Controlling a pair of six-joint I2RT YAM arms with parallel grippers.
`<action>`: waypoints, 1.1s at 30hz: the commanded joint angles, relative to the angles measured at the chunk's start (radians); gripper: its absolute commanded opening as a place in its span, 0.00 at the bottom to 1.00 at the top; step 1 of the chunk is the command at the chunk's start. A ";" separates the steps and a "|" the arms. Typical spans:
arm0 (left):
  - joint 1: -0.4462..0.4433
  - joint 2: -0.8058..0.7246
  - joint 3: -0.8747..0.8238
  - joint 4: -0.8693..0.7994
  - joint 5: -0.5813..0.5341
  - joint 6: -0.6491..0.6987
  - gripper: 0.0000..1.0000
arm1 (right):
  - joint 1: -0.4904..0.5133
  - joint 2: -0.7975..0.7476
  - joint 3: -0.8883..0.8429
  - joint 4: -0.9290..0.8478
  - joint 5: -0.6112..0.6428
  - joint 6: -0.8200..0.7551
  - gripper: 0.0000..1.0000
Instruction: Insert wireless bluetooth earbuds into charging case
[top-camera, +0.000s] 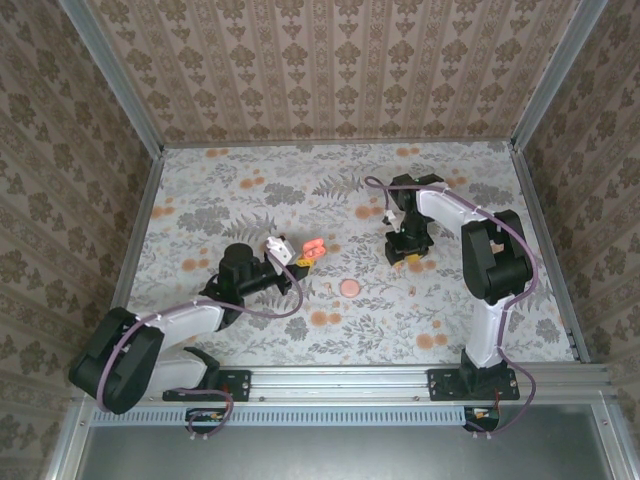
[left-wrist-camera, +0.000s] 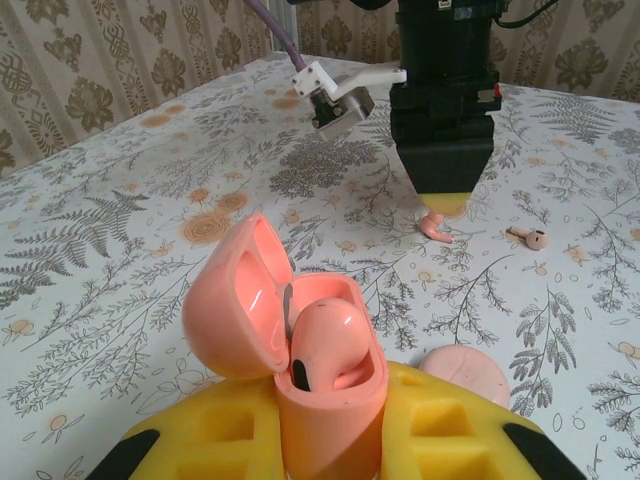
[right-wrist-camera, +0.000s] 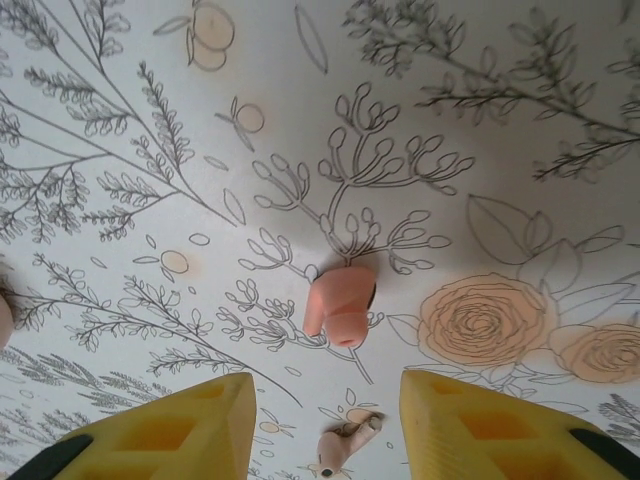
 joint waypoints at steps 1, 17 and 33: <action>0.006 -0.033 -0.009 -0.019 0.005 0.022 0.18 | 0.000 0.012 0.024 -0.037 0.030 0.037 0.41; 0.009 -0.056 -0.015 -0.038 0.001 0.029 0.18 | -0.001 0.075 0.007 0.024 0.004 0.052 0.28; 0.011 -0.051 -0.011 -0.041 0.000 0.025 0.18 | 0.001 0.020 0.001 0.035 0.005 0.062 0.12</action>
